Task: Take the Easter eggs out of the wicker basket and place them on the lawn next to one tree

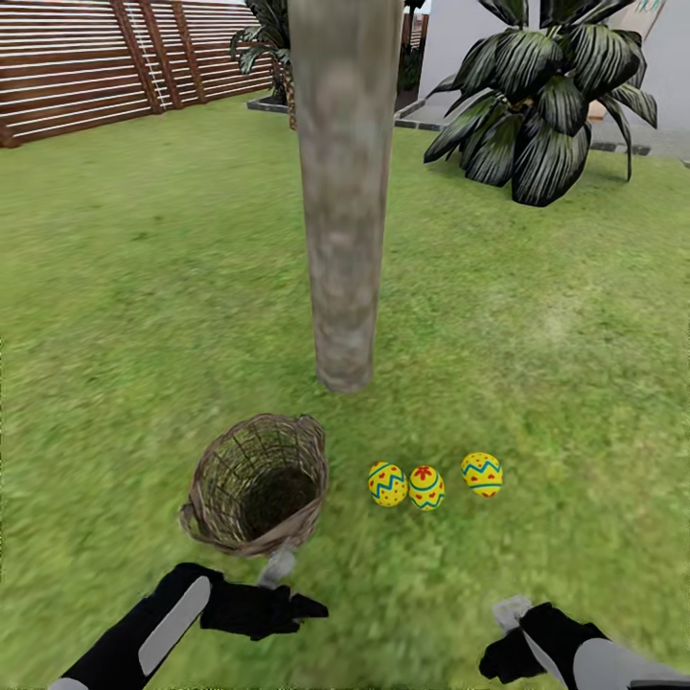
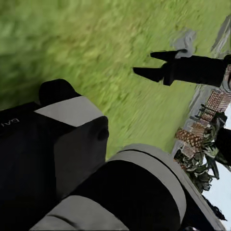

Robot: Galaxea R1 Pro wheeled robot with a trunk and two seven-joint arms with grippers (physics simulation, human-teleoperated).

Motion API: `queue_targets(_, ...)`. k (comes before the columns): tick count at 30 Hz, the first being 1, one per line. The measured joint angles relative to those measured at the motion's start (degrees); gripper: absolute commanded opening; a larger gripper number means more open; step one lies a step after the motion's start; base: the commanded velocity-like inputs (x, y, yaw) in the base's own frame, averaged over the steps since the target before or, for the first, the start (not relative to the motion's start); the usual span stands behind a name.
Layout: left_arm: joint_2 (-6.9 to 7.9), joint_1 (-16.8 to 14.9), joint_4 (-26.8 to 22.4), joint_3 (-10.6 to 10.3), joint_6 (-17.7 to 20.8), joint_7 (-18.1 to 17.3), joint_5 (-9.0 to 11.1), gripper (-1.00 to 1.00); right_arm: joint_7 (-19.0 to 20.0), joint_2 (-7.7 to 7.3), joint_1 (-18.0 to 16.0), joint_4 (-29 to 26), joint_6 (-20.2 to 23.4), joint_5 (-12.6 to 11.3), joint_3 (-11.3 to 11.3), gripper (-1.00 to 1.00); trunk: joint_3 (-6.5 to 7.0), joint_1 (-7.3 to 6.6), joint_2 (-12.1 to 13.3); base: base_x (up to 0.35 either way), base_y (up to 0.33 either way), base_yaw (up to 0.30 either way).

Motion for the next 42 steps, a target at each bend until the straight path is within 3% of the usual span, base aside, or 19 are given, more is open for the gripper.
queue_targets(3,0.19,0.04,4.78,-1.15,-3.38,-0.13,-1.13,1.0,-3.04,0.06,1.14,0.85,-2.9,0.03,-0.04,1.0,0.54,-0.66,1.2,-0.078,0.0,0.0)
queue_targets(5,0.25,0.04,8.42,-3.65,-7.5,-0.19,-1.94,1.0,-4.19,0.09,2.17,1.08,-4.83,-0.05,-0.07,1.0,0.9,-1.1,2.01,-0.078,0.0,0.0)
queue_targets(9,0.39,0.06,10.66,-5.55,-9.49,0.05,-2.38,1.0,-4.51,0.45,3.32,1.21,-8.15,0.06,-0.07,1.0,1.62,-1.98,3.61,-0.078,0.0,0.0)
queue_targets(15,0.37,0.04,14.68,-5.66,-13.21,0.11,-5.75,1.0,-4.57,0.64,4.32,1.23,-9.11,0.19,-0.1,1.0,2.7,-3.3,6.02,-0.041,0.0,0.0)
queue_targets(19,0.34,0.03,19.57,-5.62,-17.35,1.41,-6.62,1.0,-5.88,0.7,6.15,1.23,-15.02,-0.04,-0.11,1.0,3.41,-4.18,7.62,-0.004,0.0,0.0)
queue_targets(22,-0.51,0.03,25.09,-5.63,-24.48,9.47,-6.76,1.0,-13.82,0.91,7.29,1.22,-18.36,-0.12,-0.11,1.0,3.95,-4.84,8.82,0.0,0.0,0.0)
queue_targets(24,-0.95,0.03,27.45,-5.6,-27.15,12.85,-6.71,1.0,-17.73,1.1,7.81,1.19,-18.79,-0.08,-0.12,1.0,4.31,-5.28,9.62,0.0,0.0,0.0)
queue_targets(28,-1.25,0.02,32.43,-5.56,-31.25,15.75,-6.56,1.0,-21.33,1.22,9.25,1.15,-21.12,-0.29,-0.12,1.0,5.03,-6.16,11.23,0.0,0.0,0.0)
queue_targets(32,-1.6,0.01,38.76,-5.52,-37.19,16.21,-6.38,1.0,-21.84,1.25,10.44,1.83,-24.13,-0.51,-0.12,1.0,5.75,-7.04,12.83,0.0,0.0,0.0)
queue_targets(39,-2.32,0.11,48.16,-5.26,-40.04,16.3,-6.44,1.0,-21.51,1.09,12.06,2.28,-24.75,-0.71,-0.2,1.0,6.95,-8.37,15.25,0.0,0.0,0.0)
queue_targets(42,-2.27,0.16,49.45,-5.1,-40.29,16.3,-6.48,1.0,-21.47,1.25,13.54,2.53,-24.81,-0.6,-0.2,1.0,7.2,-8.37,15.25,0.0,0.0,0.0)
